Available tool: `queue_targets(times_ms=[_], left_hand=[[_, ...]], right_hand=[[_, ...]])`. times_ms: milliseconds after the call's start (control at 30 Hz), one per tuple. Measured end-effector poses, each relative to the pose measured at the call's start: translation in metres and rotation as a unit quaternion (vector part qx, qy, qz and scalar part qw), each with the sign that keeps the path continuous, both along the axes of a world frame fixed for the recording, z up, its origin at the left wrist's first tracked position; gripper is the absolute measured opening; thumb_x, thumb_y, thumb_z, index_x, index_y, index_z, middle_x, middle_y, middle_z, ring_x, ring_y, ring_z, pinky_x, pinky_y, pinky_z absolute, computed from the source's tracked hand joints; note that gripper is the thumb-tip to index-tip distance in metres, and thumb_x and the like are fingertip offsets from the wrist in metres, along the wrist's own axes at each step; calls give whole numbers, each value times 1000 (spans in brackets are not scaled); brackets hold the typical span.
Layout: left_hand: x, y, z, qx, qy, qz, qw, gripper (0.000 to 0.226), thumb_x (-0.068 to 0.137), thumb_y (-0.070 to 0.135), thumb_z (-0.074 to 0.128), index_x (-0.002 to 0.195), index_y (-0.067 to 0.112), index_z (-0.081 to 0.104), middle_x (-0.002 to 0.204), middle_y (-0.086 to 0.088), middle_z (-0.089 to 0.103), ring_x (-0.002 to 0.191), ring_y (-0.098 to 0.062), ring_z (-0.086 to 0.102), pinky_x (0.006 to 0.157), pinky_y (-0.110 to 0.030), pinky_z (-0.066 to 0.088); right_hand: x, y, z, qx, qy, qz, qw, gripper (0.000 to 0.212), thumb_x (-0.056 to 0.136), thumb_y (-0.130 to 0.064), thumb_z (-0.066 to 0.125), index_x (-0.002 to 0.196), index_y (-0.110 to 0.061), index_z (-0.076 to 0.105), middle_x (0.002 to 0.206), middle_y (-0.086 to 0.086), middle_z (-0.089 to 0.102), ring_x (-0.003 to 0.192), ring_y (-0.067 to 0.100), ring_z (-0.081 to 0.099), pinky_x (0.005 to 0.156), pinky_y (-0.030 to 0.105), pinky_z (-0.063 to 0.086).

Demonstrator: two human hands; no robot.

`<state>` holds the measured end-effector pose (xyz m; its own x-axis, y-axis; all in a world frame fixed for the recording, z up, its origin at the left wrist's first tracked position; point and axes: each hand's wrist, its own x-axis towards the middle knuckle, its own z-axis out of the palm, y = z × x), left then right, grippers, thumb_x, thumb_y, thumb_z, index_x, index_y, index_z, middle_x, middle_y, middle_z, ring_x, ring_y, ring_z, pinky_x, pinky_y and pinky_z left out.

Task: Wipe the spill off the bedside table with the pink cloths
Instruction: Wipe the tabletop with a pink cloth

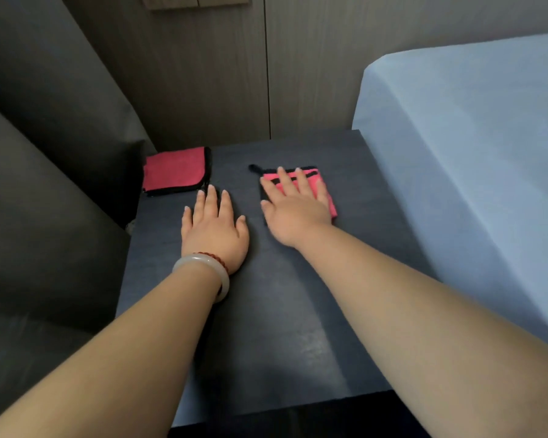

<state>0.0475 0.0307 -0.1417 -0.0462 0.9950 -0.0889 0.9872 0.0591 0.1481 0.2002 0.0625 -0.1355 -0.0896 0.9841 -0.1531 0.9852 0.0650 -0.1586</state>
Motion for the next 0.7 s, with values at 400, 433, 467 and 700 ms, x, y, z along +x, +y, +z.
queue_targets(times_ms=[400,433,467,700], left_hand=[[2,0,-3,15,5,-1,1000,62,99,42,22,156,19,9,164,-3,-2,149,-19,-6,120,-42,-2],[2,0,-3,16,3,-1,1000,62,99,41,23,156,19,10,164,-4,-2,149,-19,-6,120,-42,-2],[1,0,-3,17,-2,-1,1000,62,99,40,23,156,18,11,164,-4,-1,149,-19,-6,120,-41,-2],[1,-3,0,27,-18,-6,999,60,99,33,26,155,16,15,163,-4,3,150,-18,-2,121,-39,-1]], right_hand=[[60,28,0,-31,-34,-135,990,57,100,-50,14,154,-39,1,164,-6,-8,150,24,-9,118,54,-7],[37,21,1,-20,-25,-91,995,57,100,-50,15,154,-39,1,164,-6,-8,150,24,-9,117,54,-7],[13,11,-1,-1,-18,-36,999,57,100,-50,16,154,-40,3,164,-6,-7,150,23,-8,117,53,-7],[47,8,-5,21,-21,-1,1000,56,99,-53,18,153,-43,9,164,-7,2,150,19,-1,120,46,-3]])
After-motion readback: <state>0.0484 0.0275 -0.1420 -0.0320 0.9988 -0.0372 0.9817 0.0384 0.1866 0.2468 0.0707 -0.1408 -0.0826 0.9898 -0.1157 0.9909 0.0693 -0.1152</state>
